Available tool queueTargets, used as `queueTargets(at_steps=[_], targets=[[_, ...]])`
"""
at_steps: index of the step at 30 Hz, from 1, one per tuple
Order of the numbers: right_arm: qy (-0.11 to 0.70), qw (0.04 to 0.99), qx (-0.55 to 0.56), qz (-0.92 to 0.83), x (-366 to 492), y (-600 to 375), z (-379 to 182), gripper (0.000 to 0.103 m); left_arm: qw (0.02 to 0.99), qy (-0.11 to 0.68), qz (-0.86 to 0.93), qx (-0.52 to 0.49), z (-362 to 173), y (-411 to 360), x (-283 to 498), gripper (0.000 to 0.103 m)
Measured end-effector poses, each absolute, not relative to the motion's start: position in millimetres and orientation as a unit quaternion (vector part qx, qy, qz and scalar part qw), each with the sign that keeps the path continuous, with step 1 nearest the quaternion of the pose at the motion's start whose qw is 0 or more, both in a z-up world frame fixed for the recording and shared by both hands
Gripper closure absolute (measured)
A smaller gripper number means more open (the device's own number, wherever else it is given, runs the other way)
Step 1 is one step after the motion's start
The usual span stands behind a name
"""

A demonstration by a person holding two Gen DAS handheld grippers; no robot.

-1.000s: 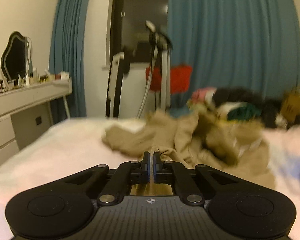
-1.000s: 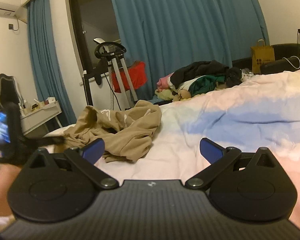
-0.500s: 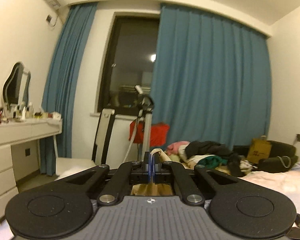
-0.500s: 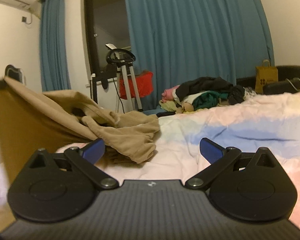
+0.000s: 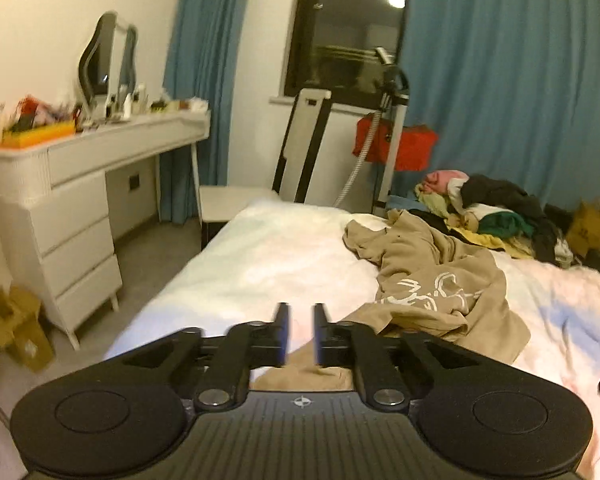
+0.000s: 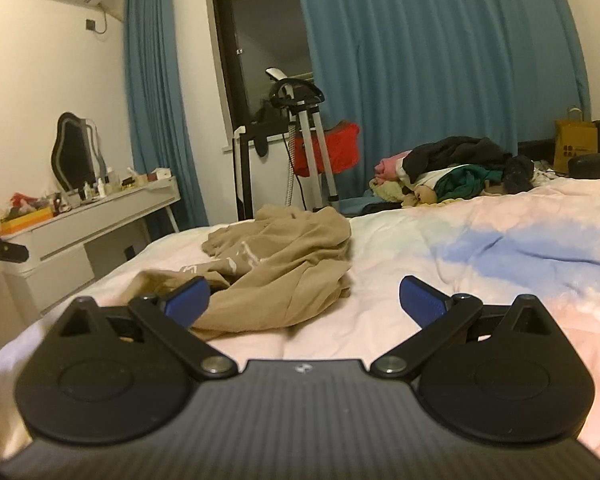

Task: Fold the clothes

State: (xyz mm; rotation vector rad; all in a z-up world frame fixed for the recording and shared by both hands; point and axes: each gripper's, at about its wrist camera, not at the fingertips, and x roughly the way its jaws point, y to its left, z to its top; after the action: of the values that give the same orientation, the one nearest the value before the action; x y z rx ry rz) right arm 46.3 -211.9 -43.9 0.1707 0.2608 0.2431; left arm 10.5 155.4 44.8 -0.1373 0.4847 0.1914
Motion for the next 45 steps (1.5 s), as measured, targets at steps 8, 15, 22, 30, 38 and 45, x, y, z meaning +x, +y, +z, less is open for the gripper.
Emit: queueTargets(at_steps=[8,15,22,30,38,45], targets=[[0.137,0.972,0.077,0.172,45,-197,-50,0.009,0.966,0.223,0.077,-0.107,67,111,24,0.043],[0.159,0.962,0.043,0.218,63,-179,-63,0.040,0.970,0.202,0.051,-0.127,47,49,76,0.037],[0.173,0.941,0.010,0.291,114,-136,-73,0.044,0.953,0.234,0.083,-0.172,-8,89,118,0.034],[0.232,0.923,0.001,0.308,167,-82,-104,0.066,0.940,0.269,0.068,-0.199,-41,129,134,0.034],[0.185,0.948,0.040,0.255,144,-128,-59,0.091,0.936,0.317,0.010,-0.150,-46,110,141,0.032],[0.117,0.968,0.087,0.202,81,-200,10,0.095,0.940,0.335,-0.021,-0.058,-43,73,123,0.032]])
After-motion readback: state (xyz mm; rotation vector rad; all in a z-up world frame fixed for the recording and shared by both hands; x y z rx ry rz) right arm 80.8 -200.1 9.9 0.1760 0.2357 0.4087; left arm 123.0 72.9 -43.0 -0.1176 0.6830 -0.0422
